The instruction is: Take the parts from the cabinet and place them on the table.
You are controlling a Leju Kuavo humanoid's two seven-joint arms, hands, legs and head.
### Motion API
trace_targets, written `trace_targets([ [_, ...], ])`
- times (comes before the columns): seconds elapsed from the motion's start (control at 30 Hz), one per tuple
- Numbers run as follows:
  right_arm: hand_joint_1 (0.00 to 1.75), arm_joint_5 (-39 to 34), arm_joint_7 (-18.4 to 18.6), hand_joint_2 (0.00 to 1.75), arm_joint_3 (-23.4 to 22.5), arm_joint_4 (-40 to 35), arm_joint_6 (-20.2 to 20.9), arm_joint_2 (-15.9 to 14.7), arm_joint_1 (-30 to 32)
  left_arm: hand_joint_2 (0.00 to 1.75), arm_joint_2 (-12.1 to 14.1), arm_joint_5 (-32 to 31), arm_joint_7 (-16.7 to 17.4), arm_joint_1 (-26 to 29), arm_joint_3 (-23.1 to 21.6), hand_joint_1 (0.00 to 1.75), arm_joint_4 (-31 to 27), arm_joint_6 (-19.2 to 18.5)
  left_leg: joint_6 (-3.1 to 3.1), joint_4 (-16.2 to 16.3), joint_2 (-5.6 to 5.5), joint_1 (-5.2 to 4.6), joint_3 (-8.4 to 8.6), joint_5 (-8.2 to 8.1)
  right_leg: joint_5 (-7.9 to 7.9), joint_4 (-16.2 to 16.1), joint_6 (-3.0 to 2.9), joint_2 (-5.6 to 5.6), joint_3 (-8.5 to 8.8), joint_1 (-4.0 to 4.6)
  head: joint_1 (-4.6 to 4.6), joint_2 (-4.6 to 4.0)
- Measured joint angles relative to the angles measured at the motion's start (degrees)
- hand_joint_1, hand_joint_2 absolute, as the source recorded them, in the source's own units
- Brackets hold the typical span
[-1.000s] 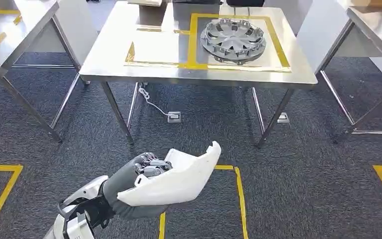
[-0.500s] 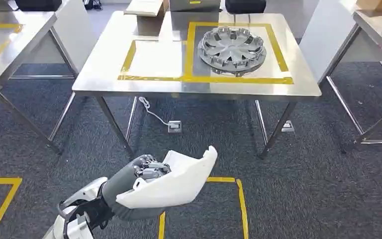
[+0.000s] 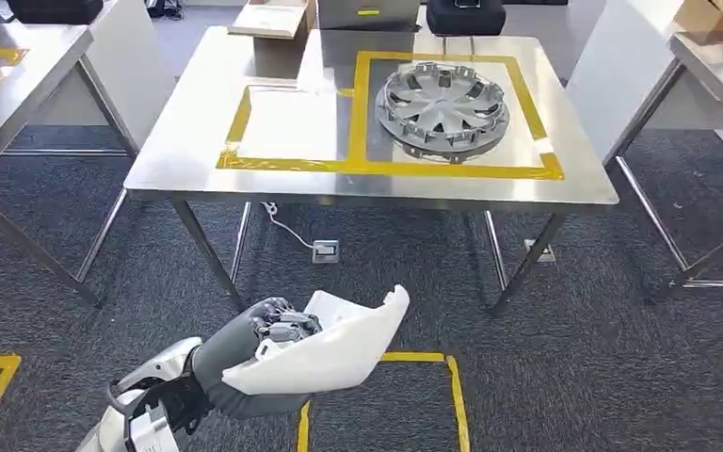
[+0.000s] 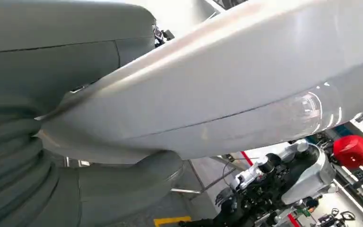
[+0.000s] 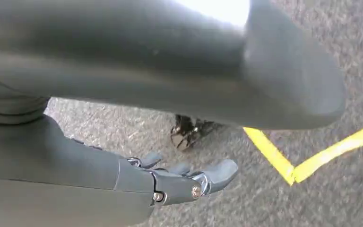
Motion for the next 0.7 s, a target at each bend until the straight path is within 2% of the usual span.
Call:
trace_targets([
  [0.03,0.0,-0.04,0.0,0.0,0.0,0.0,-0.02,0.02,-0.15,1.75,-0.11,0.02,0.04,-0.31,-0.04,1.75,0.0,0.0,0.17,-0.01,0.05,0.0,0.21,-0.37,-1.43,4.23,0.51,-0.01,-2.98,-0.17,0.09,0.0],
  [0.1,0.0,-0.02,0.04,0.0,0.0,0.0,-0.02,0.02,-0.07,1.75,-0.13,0.02,0.61,-0.52,-0.04,1.75,0.04,0.0,0.19,-0.01,0.06,0.0,0.8,-1.19,-5.05,10.71,1.0,-0.03,-8.3,-0.35,0.13,0.0],
  [0.13,0.0,-0.02,0.07,0.0,0.0,0.0,-0.02,0.02,0.02,1.75,-0.13,0.04,0.87,-0.56,-0.07,1.75,0.04,0.0,0.15,-0.01,0.03,0.0,1.27,-1.63,-5.49,11.69,1.11,-0.04,-9.9,-0.41,0.19,0.0],
  [0.17,0.0,-0.02,0.07,0.0,0.0,0.0,-0.02,0.04,0.09,1.75,-0.15,0.09,1.12,-0.62,-0.07,1.75,0.04,0.0,0.08,-0.01,-0.01,0.01,1.89,-2.06,-4.27,10.54,1.11,-0.05,-10.34,-0.51,0.28,0.0],
  [0.2,0.0,-0.02,0.07,0.0,0.0,0.0,-0.02,0.04,0.12,1.75,-0.2,0.09,1.25,-0.75,-0.09,1.75,0.04,0.0,-0.02,-0.01,-0.01,0.01,2.65,-2.64,-1.61,7.26,0.94,-0.08,-9.67,-0.53,0.28,0.0],
  [0.27,0.0,-0.04,0.09,0.0,0.0,0.0,-0.02,0.04,0.13,1.75,-0.44,0.11,1.44,-1.09,-0.09,1.75,0.0,0.0,-0.33,-0.06,0.05,0.01,4.15,-3.75,5.57,-2.74,0.28,-0.16,-6.35,-0.48,0.43,0.0],
  [0.3,0.0,-0.04,0.11,0.0,0.0,0.0,-0.02,0.04,0.18,1.75,-0.46,0.15,1.53,-1.2,-0.11,1.75,0.0,0.0,-0.61,0.02,0.09,-0.06,4.93,-4.26,6.57,-4.44,0.02,-0.32,-5.99,-0.29,0.4,0.0],
  [0.33,0.0,-0.07,0.22,0.0,0.0,0.0,-0.02,0.07,0.07,1.75,-0.46,0.18,1.62,-1.25,-0.15,1.75,0.0,-0.09,-1.08,-0.26,-0.07,-0.16,4.89,-4.69,3.46,-4.33,-0.22,-0.48,-5.94,0.05,0.57,0.0],
  [0.37,0.0,-0.09,0.24,0.0,0.0,0.0,-0.02,0.09,0.06,1.75,-0.48,0.15,1.71,-1.26,-0.22,1.75,-0.04,-0.18,-1.5,-0.88,-0.03,-0.1,5.16,-5.06,3.57,-4.59,-0.58,-0.44,-5.56,0.19,0.52,0.0],
  [0.4,0.0,-0.15,0.15,0.0,0.0,0.0,-0.02,0.09,0.19,1.75,-0.46,0.15,1.73,-1.27,-0.31,1.75,-0.07,-0.2,-2.0,0.01,0.0,-0.15,6.23,-4.18,3.96,-5.49,-1.12,-0.23,-5.11,0.05,0.52,0.0],
  [0.43,0.0,-0.24,0.15,0.0,0.0,0.0,-0.02,0.09,0.3,1.75,-0.48,0.17,1.73,-1.45,-0.39,1.75,-0.13,-0.2,-2.44,-0.17,0.0,-0.18,6.68,-4.1,4.82,-5.83,-1.73,-0.15,-4.22,-0.07,0.57,0.0],
  [0.47,0.0,-0.39,0.15,0.0,0.0,0.0,-0.02,0.15,0.33,1.75,-0.46,0.15,1.79,-1.58,-0.48,1.75,-0.15,-0.35,-2.71,0.74,0.12,-0.12,6.63,-4.73,4.99,-6.03,-2.07,-0.09,-2.9,-0.34,0.55,0.0],
  [0.5,0.0,-0.48,0.09,0.0,0.0,0.0,-0.02,0.17,0.3,1.75,-0.44,0.17,1.7,-1.79,-0.57,1.75,-0.2,-0.37,-2.88,3.15,0.15,-0.12,5.6,-5.12,4.66,-6.0,-2.44,-0.24,-2.22,-0.34,0.27,0.0],
  [0.53,0.0,-0.48,0.09,0.0,-0.02,0.0,-0.02,0.17,0.27,1.75,-0.42,0.15,1.75,-1.97,-0.63,1.75,-0.17,-0.37,-2.94,6.72,0.15,-0.07,3.33,-6.17,4.31,-6.0,-2.7,-0.23,-1.89,-0.32,-0.05,0.0],
  [0.6,0.0,-0.48,0.09,0.0,-0.02,0.0,-0.02,0.17,0.21,1.75,-0.39,0.15,1.75,-1.84,-0.77,1.75,-0.13,-0.37,-3.21,14.14,0.15,-0.07,-2.33,-10.04,3.59,-5.98,-2.84,-0.16,-1.45,-0.26,-0.13,0.0],
  [0.63,0.0,-0.5,0.09,0.0,-0.02,0.0,-0.04,0.2,0.31,1.75,-0.35,0.15,1.77,-1.81,-0.83,1.75,-0.07,-0.37,-3.21,16.06,0.15,-0.07,-4.51,-11.28,3.1,-5.98,-2.83,-0.11,-1.04,-0.24,-0.26,0.0],
  [0.67,0.0,-0.57,0.13,0.0,-0.02,0.0,-0.11,0.22,0.42,1.75,-0.28,0.15,1.77,-1.81,-0.85,1.75,-0.04,-0.37,-3.26,15.47,0.15,-0.07,-5.25,-10.75,2.65,-5.97,-2.79,-0.08,-0.51,-0.25,-0.29,0.0],
  [0.7,0.0,-0.68,0.2,0.0,-0.04,0.0,-0.13,0.26,0.46,1.75,-0.28,0.15,1.77,-1.83,-0.92,1.75,-0.04,-0.46,-3.08,12.82,0.16,-0.07,-4.96,-8.75,2.1,-5.97,-2.73,-0.04,0.19,-0.26,-0.31,0.0],
])
